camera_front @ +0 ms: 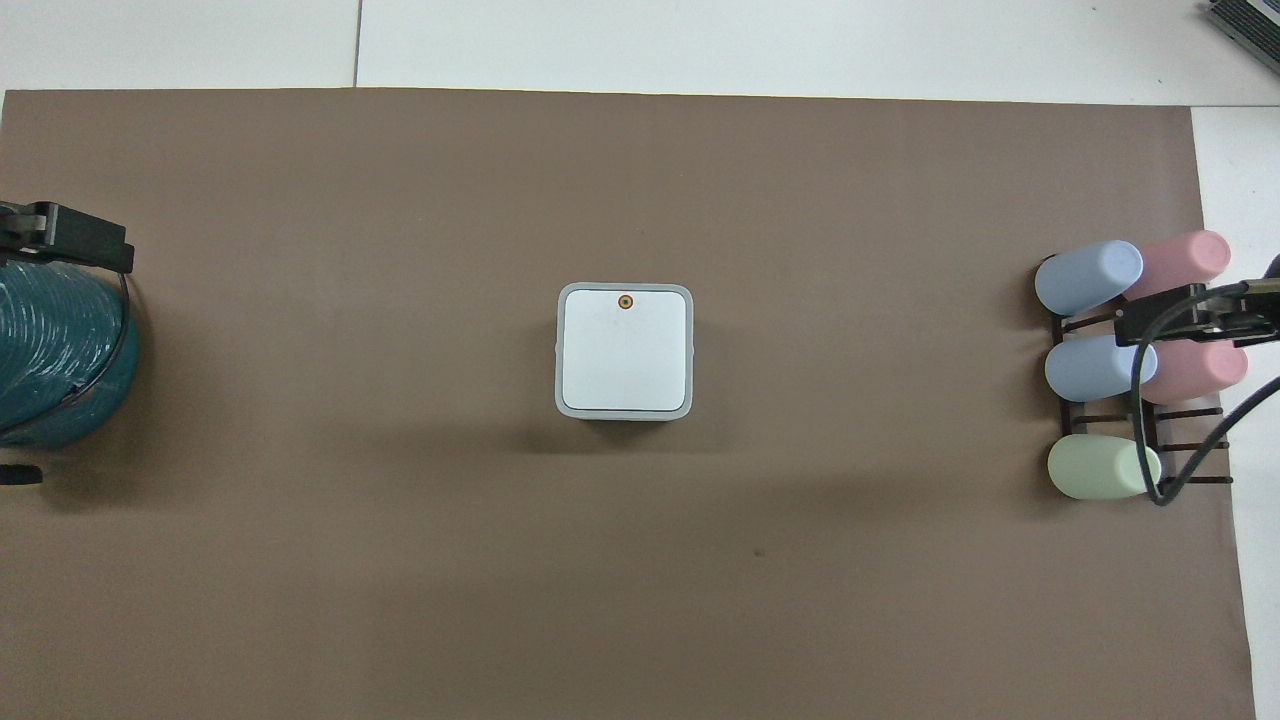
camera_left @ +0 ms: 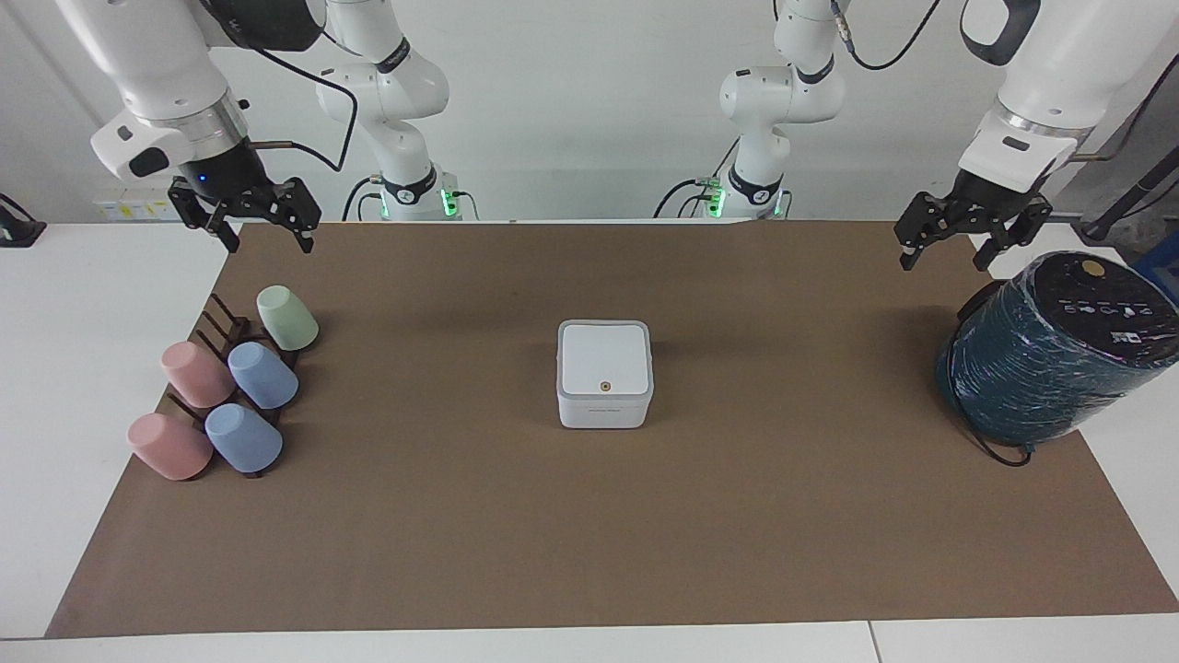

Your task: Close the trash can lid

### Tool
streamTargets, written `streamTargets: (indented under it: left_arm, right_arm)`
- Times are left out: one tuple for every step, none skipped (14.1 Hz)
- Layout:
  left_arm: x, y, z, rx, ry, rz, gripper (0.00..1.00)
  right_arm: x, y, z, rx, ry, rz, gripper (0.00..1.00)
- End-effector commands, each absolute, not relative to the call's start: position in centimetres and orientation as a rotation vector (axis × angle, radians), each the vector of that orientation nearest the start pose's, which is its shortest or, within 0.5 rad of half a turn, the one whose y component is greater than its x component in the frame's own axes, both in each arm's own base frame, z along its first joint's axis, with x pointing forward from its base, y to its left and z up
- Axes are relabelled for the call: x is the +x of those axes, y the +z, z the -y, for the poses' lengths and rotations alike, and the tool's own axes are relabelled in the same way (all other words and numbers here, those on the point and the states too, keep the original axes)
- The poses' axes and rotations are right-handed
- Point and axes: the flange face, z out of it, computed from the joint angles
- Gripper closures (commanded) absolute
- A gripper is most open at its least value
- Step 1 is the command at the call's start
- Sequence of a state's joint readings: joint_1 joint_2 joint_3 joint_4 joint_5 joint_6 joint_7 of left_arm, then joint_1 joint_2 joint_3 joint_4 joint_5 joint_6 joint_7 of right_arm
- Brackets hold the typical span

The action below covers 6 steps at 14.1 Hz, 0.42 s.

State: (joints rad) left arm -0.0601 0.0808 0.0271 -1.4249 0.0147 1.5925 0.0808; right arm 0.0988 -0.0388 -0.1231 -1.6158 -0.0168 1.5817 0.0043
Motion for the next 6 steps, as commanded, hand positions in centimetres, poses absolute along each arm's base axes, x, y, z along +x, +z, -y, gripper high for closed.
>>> streamTargets:
  left_arm:
    - [57.49,65.16,1.09,-3.101,-0.141,-0.197,0.0]
    - [57.5,65.17,1.19,-3.103,-0.144,-0.197,0.0]
    - [57.5,65.17,1.28,-3.103,-0.144,-0.197,0.0]
    - [57.49,65.16,1.39,-3.105,-0.142,-0.197,0.0]
    - [57.48,65.23,1.49,-3.106,-0.144,-0.198,0.0]
    - [57.48,65.23,1.5,-3.108,-0.145,-0.195,0.0]
  right_arm:
    - [53.92,62.87,1.71,-3.148,-0.019,-0.012,0.0]
    - [53.92,62.87,1.71,-3.148,-0.019,-0.012,0.0]
    - [53.91,62.85,1.63,-3.148,-0.016,-0.009,0.0]
    - [53.91,62.85,1.63,-3.148,-0.016,-0.009,0.0]
    - [53.91,62.85,1.63,-3.148,-0.016,-0.009,0.0]
    - [53.91,62.85,1.63,-3.148,-0.016,-0.009,0.0]
